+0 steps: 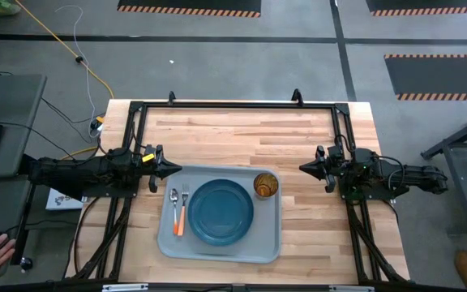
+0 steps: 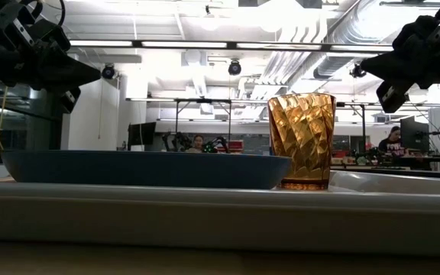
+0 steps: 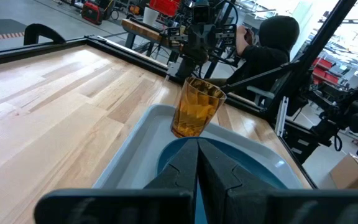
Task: Pick and place plate/cup/fork/spoon on tray
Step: Return to Home Position
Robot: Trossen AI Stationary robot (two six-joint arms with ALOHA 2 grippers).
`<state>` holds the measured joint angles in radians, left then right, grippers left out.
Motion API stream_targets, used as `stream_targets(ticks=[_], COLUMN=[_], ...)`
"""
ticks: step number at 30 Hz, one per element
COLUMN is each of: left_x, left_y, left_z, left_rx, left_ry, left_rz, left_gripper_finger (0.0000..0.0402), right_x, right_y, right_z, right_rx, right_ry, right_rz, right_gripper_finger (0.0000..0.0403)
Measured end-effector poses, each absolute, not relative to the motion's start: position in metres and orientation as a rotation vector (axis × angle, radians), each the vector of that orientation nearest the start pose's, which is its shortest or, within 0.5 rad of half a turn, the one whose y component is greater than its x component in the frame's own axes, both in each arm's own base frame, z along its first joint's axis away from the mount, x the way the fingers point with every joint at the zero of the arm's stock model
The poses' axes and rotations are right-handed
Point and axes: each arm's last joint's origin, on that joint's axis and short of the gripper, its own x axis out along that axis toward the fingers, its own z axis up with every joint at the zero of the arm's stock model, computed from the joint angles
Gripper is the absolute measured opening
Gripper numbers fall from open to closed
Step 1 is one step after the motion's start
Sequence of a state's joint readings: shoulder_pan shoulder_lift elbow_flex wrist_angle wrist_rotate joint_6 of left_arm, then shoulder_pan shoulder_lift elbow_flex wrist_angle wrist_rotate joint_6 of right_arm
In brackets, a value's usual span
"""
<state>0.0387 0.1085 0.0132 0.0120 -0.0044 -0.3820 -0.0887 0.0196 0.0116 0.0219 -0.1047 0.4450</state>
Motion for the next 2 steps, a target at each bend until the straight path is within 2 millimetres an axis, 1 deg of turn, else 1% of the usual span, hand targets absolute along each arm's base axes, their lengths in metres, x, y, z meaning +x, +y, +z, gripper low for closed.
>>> stream_targets(ticks=[2], left_x=[0.1034], left_y=[0.0041], left_z=[0.1604], left_rx=[-0.383], left_ry=[0.074], left_rz=[0.059], left_gripper_finger=[0.0001], right_x=[0.0979], right_y=[-0.0057], right_z=[0.1681], right_rx=[0.444], right_ry=[-0.01], right_rz=[0.019], right_gripper_finger=[0.0])
